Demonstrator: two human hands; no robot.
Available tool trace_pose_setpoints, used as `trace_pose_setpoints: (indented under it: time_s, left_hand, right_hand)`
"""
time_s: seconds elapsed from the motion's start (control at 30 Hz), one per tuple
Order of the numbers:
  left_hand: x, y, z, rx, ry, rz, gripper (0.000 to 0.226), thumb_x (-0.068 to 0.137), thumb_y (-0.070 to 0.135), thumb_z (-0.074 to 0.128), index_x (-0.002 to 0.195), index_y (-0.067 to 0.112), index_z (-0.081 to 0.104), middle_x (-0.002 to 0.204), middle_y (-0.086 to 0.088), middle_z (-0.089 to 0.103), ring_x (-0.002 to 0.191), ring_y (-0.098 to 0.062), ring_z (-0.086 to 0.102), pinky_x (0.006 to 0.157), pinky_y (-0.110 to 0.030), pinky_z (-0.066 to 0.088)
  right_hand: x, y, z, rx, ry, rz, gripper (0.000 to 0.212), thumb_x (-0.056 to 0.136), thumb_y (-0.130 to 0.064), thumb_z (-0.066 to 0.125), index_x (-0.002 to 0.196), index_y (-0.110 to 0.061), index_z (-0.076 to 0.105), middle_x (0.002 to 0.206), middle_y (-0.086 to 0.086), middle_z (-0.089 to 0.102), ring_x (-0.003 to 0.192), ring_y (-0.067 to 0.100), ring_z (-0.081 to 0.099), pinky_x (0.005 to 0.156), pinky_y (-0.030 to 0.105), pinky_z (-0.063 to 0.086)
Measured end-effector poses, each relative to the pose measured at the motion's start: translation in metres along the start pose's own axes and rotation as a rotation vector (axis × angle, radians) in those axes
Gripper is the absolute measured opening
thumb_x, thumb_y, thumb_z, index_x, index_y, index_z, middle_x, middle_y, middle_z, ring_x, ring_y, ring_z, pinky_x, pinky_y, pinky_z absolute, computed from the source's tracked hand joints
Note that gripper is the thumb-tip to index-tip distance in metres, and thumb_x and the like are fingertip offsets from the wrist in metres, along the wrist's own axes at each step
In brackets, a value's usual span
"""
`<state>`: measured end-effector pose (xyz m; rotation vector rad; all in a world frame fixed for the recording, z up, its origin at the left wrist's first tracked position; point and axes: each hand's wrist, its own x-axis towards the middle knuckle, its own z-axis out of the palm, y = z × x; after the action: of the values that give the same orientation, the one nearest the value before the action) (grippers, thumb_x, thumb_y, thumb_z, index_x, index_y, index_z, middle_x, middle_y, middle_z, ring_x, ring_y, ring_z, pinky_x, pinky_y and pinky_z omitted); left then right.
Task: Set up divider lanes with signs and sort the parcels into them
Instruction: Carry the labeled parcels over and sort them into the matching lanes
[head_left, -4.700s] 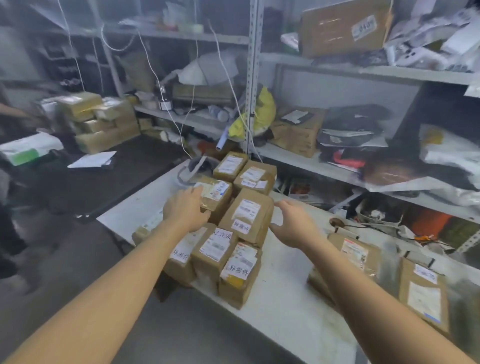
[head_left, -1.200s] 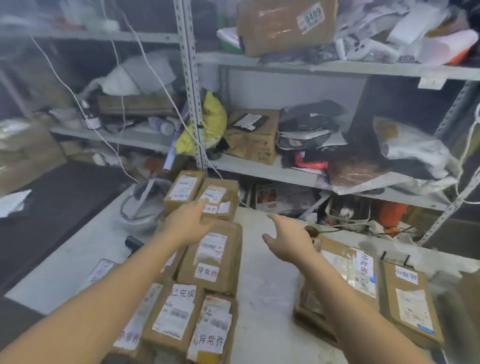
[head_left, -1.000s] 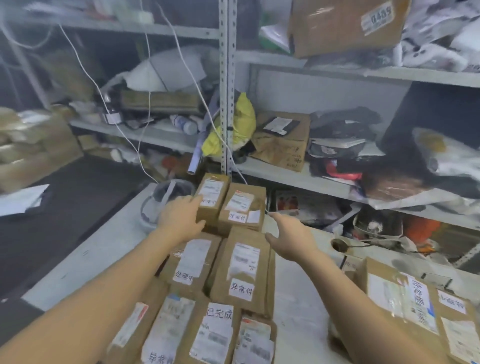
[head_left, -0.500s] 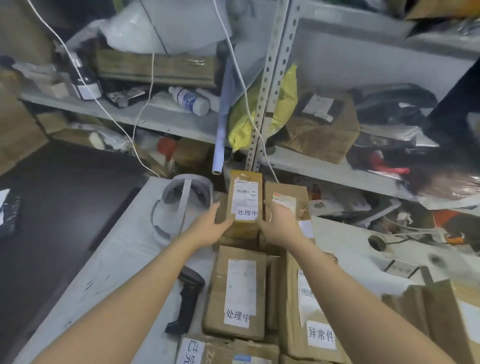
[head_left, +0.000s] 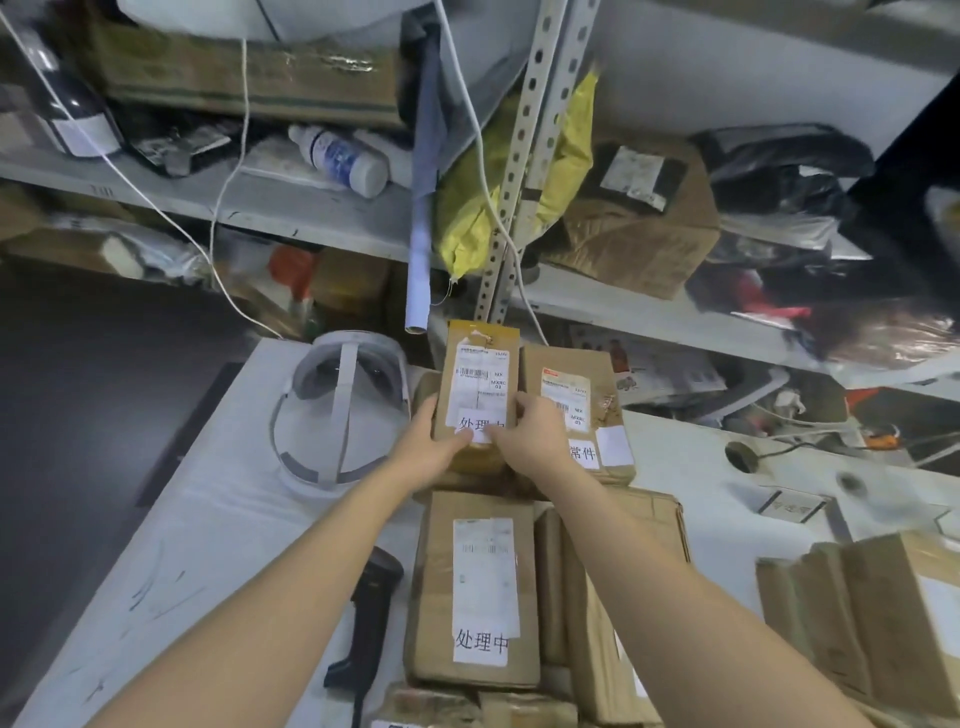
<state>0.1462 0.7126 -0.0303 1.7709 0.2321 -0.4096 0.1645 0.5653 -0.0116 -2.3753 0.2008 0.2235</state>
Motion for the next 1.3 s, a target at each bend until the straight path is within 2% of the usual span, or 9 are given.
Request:
trace_pose_setpoints:
  time_s: [0.27,0.4,0.53,0.6,0.77,0.87,1.0,1.13,1.3]
  left_hand:
    - [-0.024,0.013,-0.011,-0.047,0.108,0.082,0.059,0.093,0.031,0.065,0.145,0.033,0.037,0.137,0.011,0.053,0.122,-0.013,0.052,0.092,-0.031,0.050]
    - [-0.042,0.032,-0.004,-0.021,0.153,0.160,0.064,0.088,0.035,0.071,0.144,0.037,0.038,0.141,0.010,0.053,0.127,-0.015,0.051,0.102,-0.047,0.049]
    - [-0.072,0.059,0.024,0.037,0.181,0.245,0.064,0.089,0.032,0.071,0.144,0.037,0.038,0.143,0.011,0.050,0.128,-0.014,0.048,0.104,-0.042,0.046]
    - [-0.090,0.076,0.046,0.084,0.200,0.290,0.064,0.089,0.030,0.071,0.143,0.034,0.038,0.138,0.012,0.049,0.125,-0.014,0.047,0.100,-0.036,0.044]
    - [-0.142,0.109,0.132,0.140,0.178,0.389,0.063,0.083,0.037,0.075,0.137,0.031,0.044,0.128,0.010,0.059,0.117,-0.014,0.057,0.095,-0.033,0.050]
    - [-0.175,0.123,0.201,0.137,0.142,0.422,0.064,0.080,0.043,0.076,0.136,0.033,0.045,0.128,0.009,0.058,0.114,-0.014,0.058,0.090,-0.037,0.054]
    - [-0.218,0.139,0.299,0.129,0.088,0.476,0.054,0.087,0.030,0.073,0.134,0.027,0.046,0.115,0.012,0.057,0.102,-0.003,0.055,0.077,-0.022,0.048]
    - [-0.246,0.153,0.383,0.132,0.034,0.506,0.056,0.088,0.033,0.072,0.136,0.029,0.045,0.117,0.011,0.054,0.105,-0.009,0.055,0.074,-0.021,0.046]
    - [-0.257,0.167,0.472,0.111,-0.070,0.499,0.054,0.087,0.033,0.073,0.133,0.032,0.046,0.119,0.010,0.057,0.105,-0.006,0.056,0.071,-0.020,0.047]
  right_hand:
    - [-0.018,-0.011,-0.016,0.303,0.019,-0.143,0.049,0.087,-0.012,0.074,0.133,-0.024,0.061,0.116,-0.012,0.071,0.101,0.003,0.067,0.080,0.022,0.060]
    - [-0.037,-0.008,-0.043,0.391,0.057,-0.183,0.050,0.088,-0.009,0.072,0.134,-0.022,0.059,0.104,-0.022,0.065,0.089,-0.014,0.061,0.071,0.006,0.050]
    - [-0.063,0.005,-0.077,0.514,0.073,-0.190,0.057,0.087,-0.018,0.074,0.139,-0.030,0.054,0.124,-0.015,0.066,0.112,0.008,0.062,0.090,0.031,0.057]
    - [-0.082,0.020,-0.101,0.550,0.082,-0.192,0.057,0.084,-0.022,0.074,0.136,-0.037,0.057,0.122,-0.017,0.068,0.114,0.011,0.064,0.088,0.037,0.059]
    - [-0.146,0.078,-0.180,0.636,0.162,-0.251,0.040,0.087,-0.014,0.071,0.122,-0.033,0.066,0.106,-0.019,0.073,0.097,0.001,0.069,0.085,0.027,0.058]
    - [-0.189,0.126,-0.233,0.666,0.188,-0.252,0.038,0.089,-0.014,0.071,0.114,-0.041,0.062,0.102,-0.025,0.070,0.094,-0.006,0.066,0.077,0.016,0.054]
    - [-0.243,0.196,-0.299,0.685,0.248,-0.233,0.042,0.088,-0.016,0.072,0.125,-0.035,0.063,0.108,-0.019,0.070,0.097,-0.001,0.065,0.080,0.021,0.055]
    - [-0.282,0.258,-0.356,0.681,0.306,-0.207,0.041,0.088,-0.018,0.073,0.122,-0.038,0.064,0.109,-0.017,0.071,0.101,0.004,0.064,0.085,0.029,0.056]
    - [-0.301,0.325,-0.413,0.678,0.386,-0.154,0.042,0.088,-0.019,0.073,0.124,-0.038,0.063,0.110,-0.021,0.068,0.104,0.005,0.065,0.083,0.026,0.056]
